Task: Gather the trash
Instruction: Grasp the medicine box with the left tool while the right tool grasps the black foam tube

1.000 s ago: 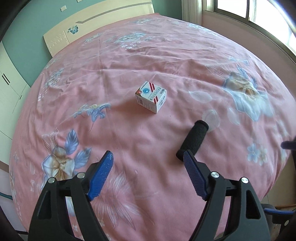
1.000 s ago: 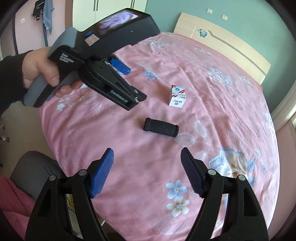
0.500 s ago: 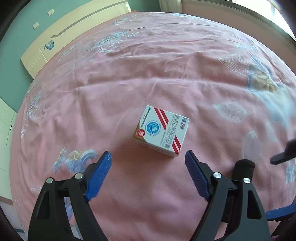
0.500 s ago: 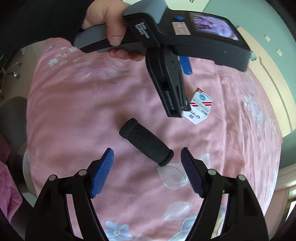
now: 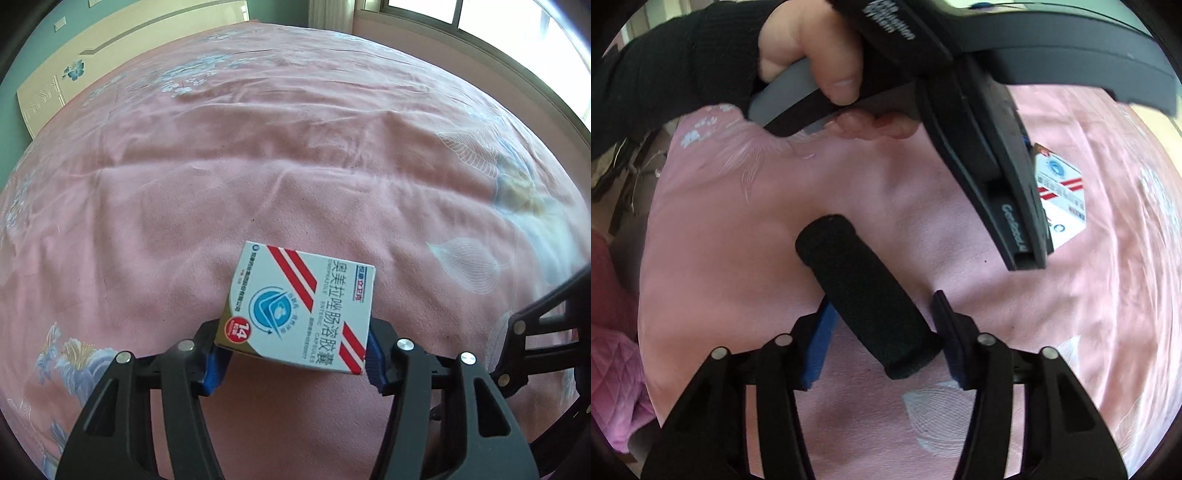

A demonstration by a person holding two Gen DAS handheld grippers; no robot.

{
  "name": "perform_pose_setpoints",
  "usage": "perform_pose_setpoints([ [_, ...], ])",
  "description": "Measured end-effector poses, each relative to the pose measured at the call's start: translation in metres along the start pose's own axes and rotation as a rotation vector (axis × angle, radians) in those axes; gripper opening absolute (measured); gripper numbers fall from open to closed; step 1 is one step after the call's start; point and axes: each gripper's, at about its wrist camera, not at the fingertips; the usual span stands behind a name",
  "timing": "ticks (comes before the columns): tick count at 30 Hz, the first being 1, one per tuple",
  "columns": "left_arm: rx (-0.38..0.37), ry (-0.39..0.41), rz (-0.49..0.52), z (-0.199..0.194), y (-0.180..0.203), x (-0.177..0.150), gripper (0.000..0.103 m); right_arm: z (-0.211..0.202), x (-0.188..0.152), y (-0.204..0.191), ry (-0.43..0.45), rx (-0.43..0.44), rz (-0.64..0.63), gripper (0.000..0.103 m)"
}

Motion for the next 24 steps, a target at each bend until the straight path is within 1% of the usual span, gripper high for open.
perform_pose_setpoints([
  [3, 0.028, -0.013, -0.020, -0.007, 0.003, -0.005, 0.060, -0.007, -0.005, -0.003, 0.037, 0.007, 0.053, 0.046],
  [5, 0.036, -0.011, -0.033, -0.016, 0.003, -0.008, 0.060, -0.013, -0.009, -0.010, 0.049, -0.017, 0.069, 0.045],
  [6, 0.052, -0.007, -0.042, -0.022, 0.004, -0.010, 0.060, -0.016, -0.011, -0.013, 0.056, -0.027, 0.083, 0.044],
  [9, 0.077, 0.005, -0.094, -0.046, 0.004, -0.020, 0.060, -0.030, -0.017, -0.023, 0.088, -0.055, 0.147, 0.043],
  [10, 0.087, 0.007, -0.104, -0.055, 0.006, -0.024, 0.060, -0.036, -0.020, -0.028, 0.099, -0.055, 0.172, 0.043],
  [14, 0.123, 0.010, -0.129, -0.093, 0.015, -0.042, 0.060, -0.063, -0.030, -0.044, 0.134, -0.107, 0.255, 0.042],
  [18, 0.138, 0.010, -0.161, -0.135, 0.027, -0.058, 0.060, -0.100, -0.032, -0.062, 0.165, -0.158, 0.320, 0.042],
  [24, 0.198, 0.052, -0.169, -0.208, 0.054, -0.083, 0.060, -0.172, -0.039, -0.100, 0.238, -0.295, 0.425, 0.042],
])
Point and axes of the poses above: each gripper's, at about its wrist camera, not at the fingertips, and z roughly the way its jaws point, y to its right, x to its top, and after that the axes turned 3 degrees about z, right-handed
